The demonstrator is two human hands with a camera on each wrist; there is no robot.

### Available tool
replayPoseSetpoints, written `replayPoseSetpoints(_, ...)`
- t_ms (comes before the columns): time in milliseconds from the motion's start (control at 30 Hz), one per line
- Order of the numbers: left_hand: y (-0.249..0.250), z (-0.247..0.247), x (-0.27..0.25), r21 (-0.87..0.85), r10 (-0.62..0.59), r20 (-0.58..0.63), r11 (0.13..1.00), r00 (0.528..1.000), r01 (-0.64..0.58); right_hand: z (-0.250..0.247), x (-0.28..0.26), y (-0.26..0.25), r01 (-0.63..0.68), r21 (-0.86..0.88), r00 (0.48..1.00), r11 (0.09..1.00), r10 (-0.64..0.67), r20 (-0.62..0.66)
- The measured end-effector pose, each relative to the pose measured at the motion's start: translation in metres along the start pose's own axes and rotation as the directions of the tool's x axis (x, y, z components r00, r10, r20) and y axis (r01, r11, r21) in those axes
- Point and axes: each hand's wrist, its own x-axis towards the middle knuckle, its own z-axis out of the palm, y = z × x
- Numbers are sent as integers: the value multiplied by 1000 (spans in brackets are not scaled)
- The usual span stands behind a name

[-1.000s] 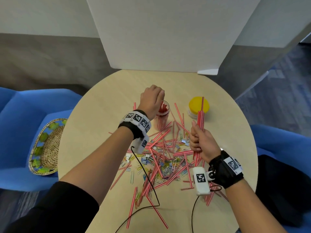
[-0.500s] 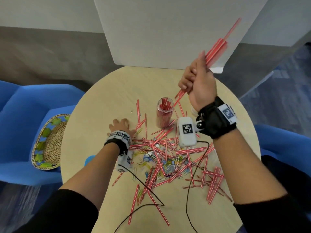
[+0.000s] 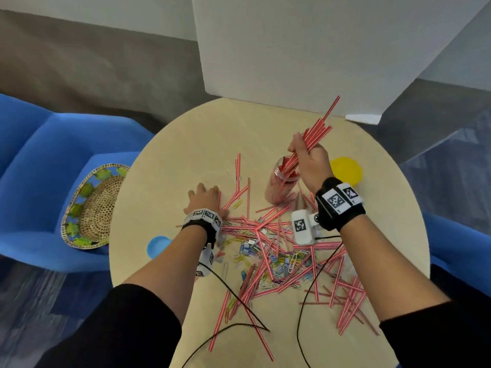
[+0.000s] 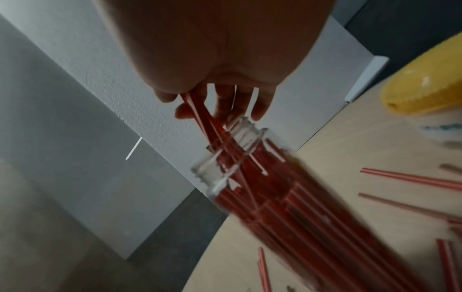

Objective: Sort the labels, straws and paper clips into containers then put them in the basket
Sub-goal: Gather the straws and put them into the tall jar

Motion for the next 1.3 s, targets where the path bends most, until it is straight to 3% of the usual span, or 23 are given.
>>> replayPoseSetpoints(167,4,0,-4,-41,-24,-8,999,1000,24,-8,2,11,105,-224,994,969,-111,-13)
replayPoseSetpoints(333,5,0,-7,-24,-28,-9,999,1000,28,-16,6,-5,142,-295,986,945,-162,-47)
replayPoseSetpoints(467,3,1,-7,-33,-23,-9,999,1000,23,-14,9,-14,151,-437,988,887,-136,66)
replayPoseSetpoints(600,3,2,-6,-42,-24,-10,999,1000,23,-18,10,-17,141,-396,989,907,-143,25)
replayPoseSetpoints(733,4,1,-7,-34,-30,-5,999,1000,30,-21,7,-21,152,-481,988,864,-126,85)
replayPoseSetpoints(933,2,3,-5,-19,-29,4,999,1000,29,-33,0,-30,198,-312,979,929,-201,21)
replayPoseSetpoints(1133,2,5,-3,-10,-20,5,1000,1000,20,-25,-12,-31,196,-494,976,847,-120,182)
replayPoseSetpoints(1300,1,7,-3,-16,-25,3,1000,1000,25,-36,-12,-38,152,-369,988,917,-139,61)
